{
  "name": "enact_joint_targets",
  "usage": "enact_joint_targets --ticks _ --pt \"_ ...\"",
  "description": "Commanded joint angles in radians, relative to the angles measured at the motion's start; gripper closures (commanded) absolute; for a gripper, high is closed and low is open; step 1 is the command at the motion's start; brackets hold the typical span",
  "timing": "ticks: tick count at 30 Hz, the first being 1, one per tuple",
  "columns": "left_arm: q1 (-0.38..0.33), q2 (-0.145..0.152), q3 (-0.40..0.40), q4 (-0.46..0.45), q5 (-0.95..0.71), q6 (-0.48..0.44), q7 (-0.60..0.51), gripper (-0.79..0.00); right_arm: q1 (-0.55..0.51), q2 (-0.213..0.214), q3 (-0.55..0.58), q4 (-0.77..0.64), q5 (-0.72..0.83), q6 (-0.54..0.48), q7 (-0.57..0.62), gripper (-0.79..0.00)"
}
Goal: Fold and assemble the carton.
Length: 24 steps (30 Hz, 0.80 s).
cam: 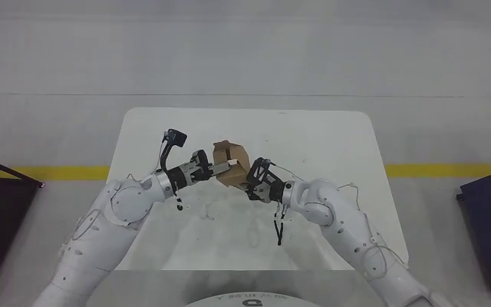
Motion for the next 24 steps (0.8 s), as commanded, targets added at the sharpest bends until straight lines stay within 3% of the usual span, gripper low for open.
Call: enact_joint_targets --ticks 1,9,14,18,24 --pt "0.005 0.002 -0.009 -0.007 -0.012 -0.017 -0.003 -0.785 -0.001 0.000 0.001 0.000 0.003 0.001 0.001 0.000" --pt "0.036 0.018 -0.105 -0.061 -0.064 -0.065 -0.006 -0.785 -0.006 0.000 0.003 -0.005 0.001 -0.002 0.004 0.000" --pt "0.041 0.021 -0.164 -0.098 -0.004 0.007 0.077 -0.785 -0.006 0.000 -0.001 -0.013 -0.006 -0.008 0.006 0.000" --pt "0.017 0.018 -0.149 -0.115 0.081 0.053 0.111 -0.785 -0.005 -0.002 -0.008 -0.016 -0.008 -0.008 0.013 0.000" --pt "-0.017 0.011 -0.080 -0.110 0.143 0.051 0.100 -0.785 -0.004 -0.005 -0.013 -0.011 0.016 0.004 0.035 0.000"
